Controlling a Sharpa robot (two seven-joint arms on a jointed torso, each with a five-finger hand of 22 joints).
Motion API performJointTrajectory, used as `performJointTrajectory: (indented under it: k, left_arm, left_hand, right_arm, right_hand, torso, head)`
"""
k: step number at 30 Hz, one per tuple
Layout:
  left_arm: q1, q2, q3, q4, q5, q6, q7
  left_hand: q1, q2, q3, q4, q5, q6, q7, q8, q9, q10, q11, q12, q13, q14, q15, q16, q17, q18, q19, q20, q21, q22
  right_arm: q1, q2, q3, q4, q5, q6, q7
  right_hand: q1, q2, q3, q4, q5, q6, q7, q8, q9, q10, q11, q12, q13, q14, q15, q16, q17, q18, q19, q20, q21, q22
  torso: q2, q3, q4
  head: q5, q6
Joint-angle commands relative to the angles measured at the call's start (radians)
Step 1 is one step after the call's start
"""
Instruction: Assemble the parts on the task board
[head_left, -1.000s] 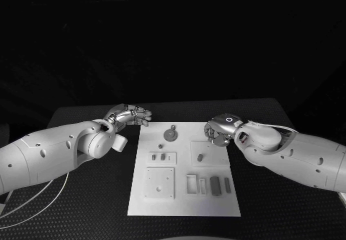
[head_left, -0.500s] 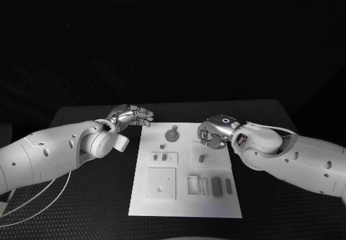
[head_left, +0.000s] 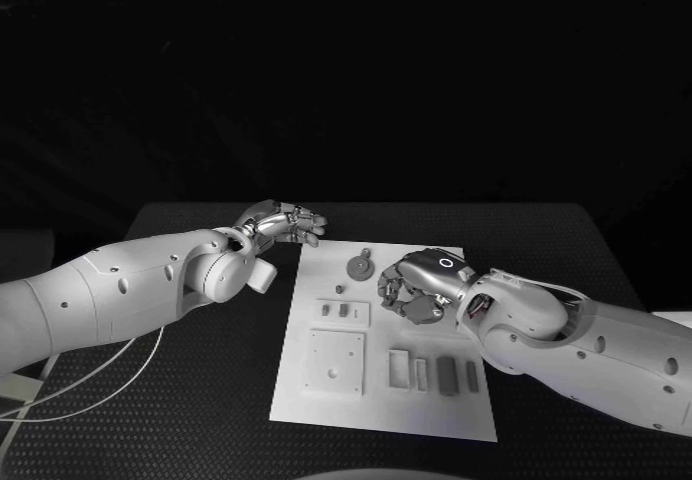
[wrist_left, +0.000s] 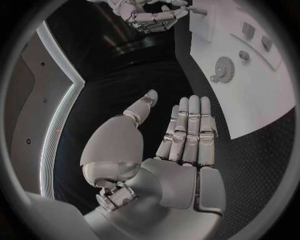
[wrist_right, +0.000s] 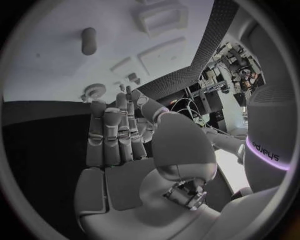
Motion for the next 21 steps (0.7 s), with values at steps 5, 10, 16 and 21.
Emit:
performJointTrajectory:
  k: [5, 10, 16, 21]
  left_arm:
    - [0.002, 0.015, 0.001, -0.017, 0.004, -0.014, 0.016]
    - [0.002, 0.022, 0.001, -0.020, 0.004, -0.015, 0.014]
    - [0.003, 0.027, 0.001, -0.020, 0.004, -0.013, 0.013]
    - [0.003, 0.028, 0.001, -0.019, 0.004, -0.010, 0.011]
  left_hand:
    - [0.002, 0.009, -0.004, 0.004, -0.002, -0.005, -0.002, 0.007, -0.001, -0.003, -0.002, -0.002, -0.001, 0.001, 0.007, -0.006, 0.003, 0.000, -0.002, 0.004, -0.002, -0.002]
    - [0.002, 0.009, -0.004, 0.004, -0.002, -0.004, -0.002, 0.008, -0.001, -0.003, -0.003, -0.001, -0.001, 0.001, 0.007, -0.007, 0.004, 0.000, -0.002, 0.004, -0.002, -0.002]
    - [0.002, 0.008, -0.004, 0.004, -0.002, -0.004, -0.003, 0.008, -0.002, -0.002, -0.003, -0.001, -0.001, 0.001, 0.007, -0.008, 0.004, 0.000, -0.002, 0.004, -0.002, -0.002]
    - [0.002, 0.009, -0.004, 0.004, -0.002, -0.004, -0.003, 0.008, -0.002, -0.002, -0.003, -0.001, -0.001, 0.001, 0.007, -0.008, 0.004, 0.000, -0.002, 0.004, -0.002, -0.002]
  right_arm:
    - [-0.048, 0.047, -0.015, -0.022, 0.008, -0.037, 0.045]
    - [-0.069, 0.077, -0.017, -0.037, -0.012, -0.030, 0.046]
    - [-0.081, 0.097, -0.034, -0.058, -0.030, -0.019, 0.048]
    - [-0.094, 0.110, -0.037, -0.071, -0.038, -0.020, 0.050]
  right_hand:
    - [0.012, -0.001, -0.004, 0.000, 0.007, 0.003, 0.002, 0.003, 0.002, 0.007, -0.003, -0.005, 0.001, 0.002, -0.002, -0.003, 0.002, 0.013, 0.002, -0.008, 0.005, 0.001]
    - [0.013, 0.000, -0.003, 0.000, 0.007, 0.002, 0.002, 0.003, 0.002, 0.006, -0.003, -0.005, 0.002, 0.003, -0.002, -0.003, 0.003, 0.013, 0.003, -0.008, 0.005, 0.001]
    - [0.013, 0.000, -0.003, 0.000, 0.007, 0.002, 0.002, 0.003, 0.003, 0.006, -0.003, -0.006, 0.002, 0.003, -0.002, -0.003, 0.003, 0.013, 0.003, -0.009, 0.005, 0.002]
    - [0.013, 0.000, -0.003, 0.000, 0.007, 0.002, 0.002, 0.003, 0.003, 0.006, -0.003, -0.006, 0.002, 0.003, -0.003, -0.003, 0.003, 0.013, 0.003, -0.009, 0.005, 0.002]
  torso:
    - [-0.002, 0.0000, -0.0001]
    - [-0.002, 0.0006, 0.0005]
    - [0.000, -0.0008, 0.0004]
    - [0.000, 0.0001, -0.0004]
  head:
    - [0.036, -0.009]
    - [0.050, -0.012]
    - [0.059, -0.018]
    - [0.068, -0.028]
